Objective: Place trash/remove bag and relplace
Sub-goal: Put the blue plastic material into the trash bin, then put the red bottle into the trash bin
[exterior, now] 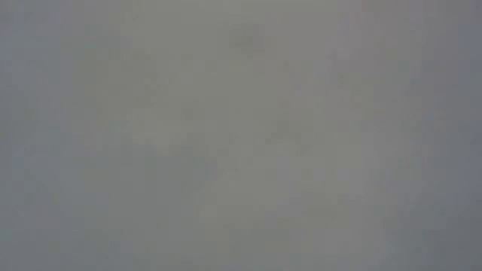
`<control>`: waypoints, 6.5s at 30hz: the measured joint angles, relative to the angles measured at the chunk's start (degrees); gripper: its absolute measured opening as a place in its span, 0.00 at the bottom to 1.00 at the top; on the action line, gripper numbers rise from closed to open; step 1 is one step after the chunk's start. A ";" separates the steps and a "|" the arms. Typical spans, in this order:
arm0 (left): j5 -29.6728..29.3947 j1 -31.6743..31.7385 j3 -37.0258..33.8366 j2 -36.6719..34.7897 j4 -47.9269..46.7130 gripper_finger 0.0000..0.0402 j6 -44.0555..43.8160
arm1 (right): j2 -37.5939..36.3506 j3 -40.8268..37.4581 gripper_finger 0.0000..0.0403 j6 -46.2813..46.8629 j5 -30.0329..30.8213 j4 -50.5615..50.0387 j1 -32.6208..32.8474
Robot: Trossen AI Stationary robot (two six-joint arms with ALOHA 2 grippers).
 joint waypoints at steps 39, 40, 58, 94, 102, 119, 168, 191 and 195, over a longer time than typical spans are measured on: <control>9.68 -2.81 0.67 9.39 16.23 0.39 20.93 | 4.06 17.38 0.87 -17.40 0.52 5.86 7.02; 10.55 -2.81 0.67 10.02 16.07 0.39 21.04 | 3.13 17.38 0.87 -18.02 3.64 5.49 7.05; 10.95 -3.94 21.49 26.05 9.31 0.52 22.84 | -4.87 -2.34 0.75 -15.13 1.55 -4.49 -1.46; -5.76 -4.60 24.99 26.29 -9.28 0.62 4.48 | 19.63 -14.80 0.41 -24.05 -8.69 20.01 -3.05; -7.11 -4.58 24.99 26.29 -10.34 0.62 4.08 | 16.35 -14.99 0.03 -22.18 -9.36 18.50 -4.51; -8.13 -4.56 24.99 26.08 -9.08 0.62 8.09 | -8.08 -12.90 0.00 -21.20 -4.78 14.47 -9.83; -3.75 -4.19 35.33 22.63 -12.39 0.62 13.94 | 1.97 5.47 0.51 -17.80 -3.98 18.62 4.98; 20.07 8.41 35.16 41.72 1.81 0.62 -1.51 | -11.09 -4.88 0.50 -7.67 10.44 -6.23 -4.12; 18.74 10.20 35.24 41.13 -0.26 0.62 -1.66 | -9.00 -14.92 0.47 -20.97 0.35 12.30 -4.76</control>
